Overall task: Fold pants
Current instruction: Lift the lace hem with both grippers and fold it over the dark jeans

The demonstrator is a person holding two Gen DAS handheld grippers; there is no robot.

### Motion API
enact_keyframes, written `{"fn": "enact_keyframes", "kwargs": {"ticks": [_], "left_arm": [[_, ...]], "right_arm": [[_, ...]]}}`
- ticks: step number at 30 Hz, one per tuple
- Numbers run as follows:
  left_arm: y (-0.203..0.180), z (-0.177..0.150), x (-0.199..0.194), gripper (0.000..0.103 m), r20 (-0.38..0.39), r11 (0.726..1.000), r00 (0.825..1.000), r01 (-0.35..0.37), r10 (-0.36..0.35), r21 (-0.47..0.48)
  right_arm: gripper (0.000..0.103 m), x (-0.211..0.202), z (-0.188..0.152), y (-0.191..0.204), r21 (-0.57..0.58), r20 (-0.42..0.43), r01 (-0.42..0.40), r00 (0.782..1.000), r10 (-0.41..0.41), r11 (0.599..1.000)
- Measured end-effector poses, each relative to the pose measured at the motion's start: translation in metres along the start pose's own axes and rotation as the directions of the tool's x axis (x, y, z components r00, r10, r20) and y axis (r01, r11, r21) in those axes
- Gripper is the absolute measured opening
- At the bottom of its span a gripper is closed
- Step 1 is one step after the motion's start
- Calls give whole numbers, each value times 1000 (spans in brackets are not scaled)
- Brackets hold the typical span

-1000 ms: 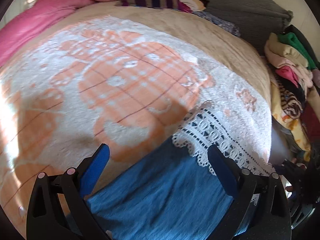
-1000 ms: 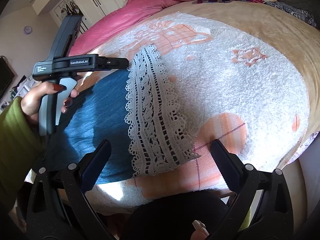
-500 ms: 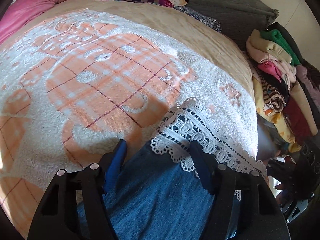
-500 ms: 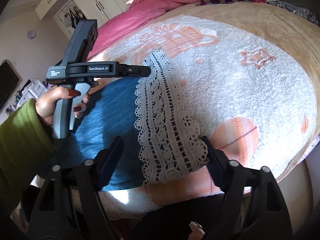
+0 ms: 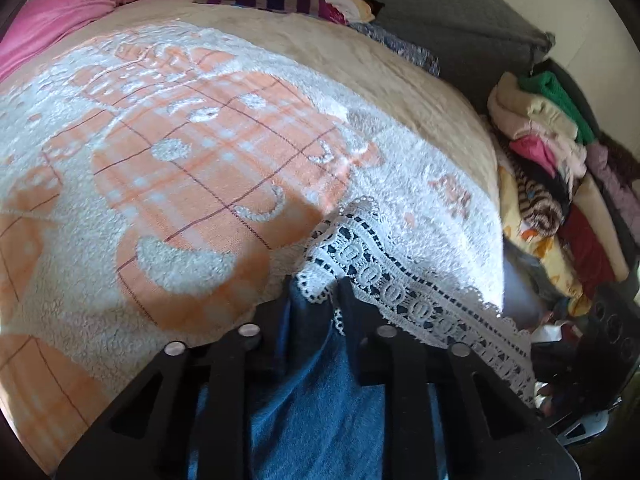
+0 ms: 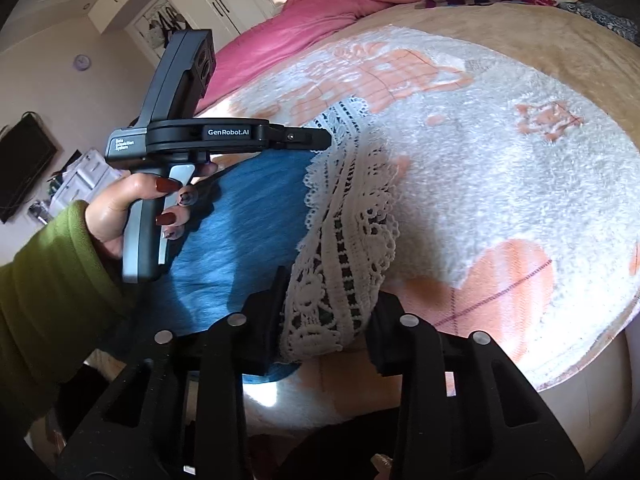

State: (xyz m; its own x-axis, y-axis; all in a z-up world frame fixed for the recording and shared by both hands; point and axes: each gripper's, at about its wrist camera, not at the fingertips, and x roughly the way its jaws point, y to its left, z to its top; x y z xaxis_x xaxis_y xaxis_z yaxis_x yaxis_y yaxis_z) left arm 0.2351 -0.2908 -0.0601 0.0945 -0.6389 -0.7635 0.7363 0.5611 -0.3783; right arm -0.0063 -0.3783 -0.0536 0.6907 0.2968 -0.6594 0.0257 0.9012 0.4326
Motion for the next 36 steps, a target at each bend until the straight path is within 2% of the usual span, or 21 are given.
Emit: {"fn": "enact_keyframes", "kwargs": {"ticks": [7,13,19,22,23,25,26,28,29,30,32,33,36], "left_arm": [[-1,-7,-45,15,100,998,993,58,-56,-21],[8,-30,-103,15,187,997,981,59,-50,-41],[40,-69,-149,15,235,990,971,-3,36,-138],[60,-88,-160,16,225,976,970,-42,91,-214],[66,-95,-164,19,215,967,970,-62,117,-249],[83,-112,-176,25,223,942,967,-46,126,-333],[93,-123,-184,31,232,921,962,-42,142,-388],[106,-141,-195,34,266,895,952,-20,154,-446],[112,-152,-200,34,295,883,944,10,146,-470],[120,-165,-203,36,328,859,936,65,123,-509],[133,-183,-202,46,364,802,930,178,52,-570],[138,-189,-199,49,378,769,926,236,8,-594],[144,-192,-198,52,399,745,917,275,-12,-608]], "right_arm": [[26,-12,9,32,-95,41,-41,998,45,995],[26,-18,13,80,-227,53,-92,993,106,970],[26,7,8,136,-348,-23,-170,985,173,922],[26,28,-3,161,-419,-74,-182,983,166,889],[26,35,-8,169,-442,-96,-187,982,161,877],[26,51,-24,185,-514,-132,-162,985,110,842],[26,57,-32,192,-547,-142,-147,986,82,824],[28,65,-46,201,-597,-148,-129,988,49,792],[28,67,-52,205,-620,-147,-122,988,38,775],[29,67,-56,208,-634,-144,-119,989,34,764],[30,65,-62,213,-666,-132,-109,991,27,738],[35,63,-66,217,-690,-115,-92,993,16,718],[44,61,-73,220,-728,-72,-43,997,-14,684]]}}
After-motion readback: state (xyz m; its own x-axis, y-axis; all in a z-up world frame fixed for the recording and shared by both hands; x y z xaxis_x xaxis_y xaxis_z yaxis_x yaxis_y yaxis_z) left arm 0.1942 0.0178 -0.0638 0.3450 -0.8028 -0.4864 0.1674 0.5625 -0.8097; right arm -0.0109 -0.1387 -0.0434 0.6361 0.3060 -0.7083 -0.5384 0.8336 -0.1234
